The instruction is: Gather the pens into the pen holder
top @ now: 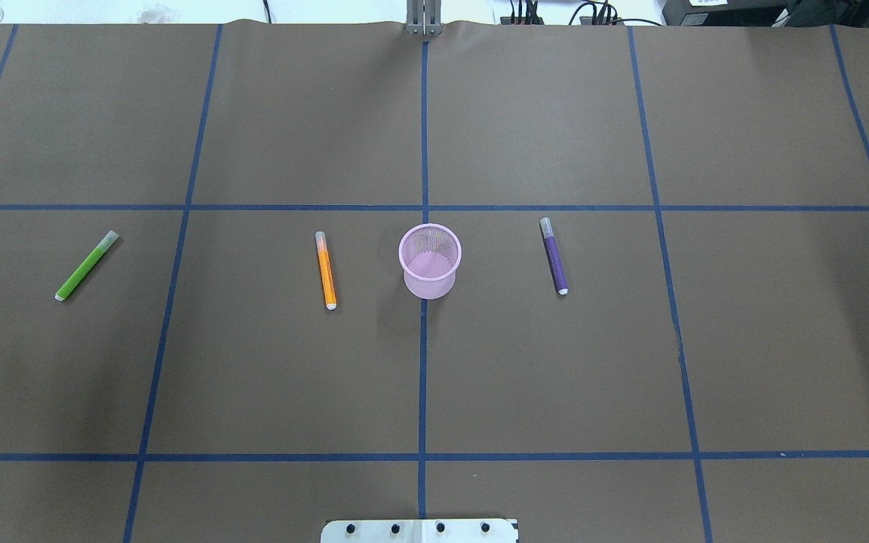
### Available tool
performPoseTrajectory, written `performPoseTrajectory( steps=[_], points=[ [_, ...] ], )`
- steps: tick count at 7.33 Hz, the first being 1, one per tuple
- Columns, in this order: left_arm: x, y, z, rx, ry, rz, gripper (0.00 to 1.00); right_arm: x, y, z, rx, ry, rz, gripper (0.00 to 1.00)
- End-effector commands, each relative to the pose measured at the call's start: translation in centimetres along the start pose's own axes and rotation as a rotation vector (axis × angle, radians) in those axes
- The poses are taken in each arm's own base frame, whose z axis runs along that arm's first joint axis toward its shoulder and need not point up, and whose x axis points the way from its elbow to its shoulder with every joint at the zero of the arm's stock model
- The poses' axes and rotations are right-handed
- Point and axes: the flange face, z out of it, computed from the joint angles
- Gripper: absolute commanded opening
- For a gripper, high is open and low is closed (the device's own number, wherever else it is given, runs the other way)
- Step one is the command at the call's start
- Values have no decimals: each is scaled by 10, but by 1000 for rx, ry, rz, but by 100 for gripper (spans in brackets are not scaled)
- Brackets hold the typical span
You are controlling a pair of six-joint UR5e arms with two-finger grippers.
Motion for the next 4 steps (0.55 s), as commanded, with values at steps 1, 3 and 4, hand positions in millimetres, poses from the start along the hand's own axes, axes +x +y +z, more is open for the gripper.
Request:
performPoseTrajectory(
  steps=[1,3,4],
  points=[
    [-1,1,1,-1,0,1,100,0,1,0,0,0,1,100],
    [4,-10,-4,7,-9,4,100,0,-1,0,1,1,2,100],
    [6,-21,-9,17,-12,10,100,-1,-3,-1,4,1,-2,100]
  ],
)
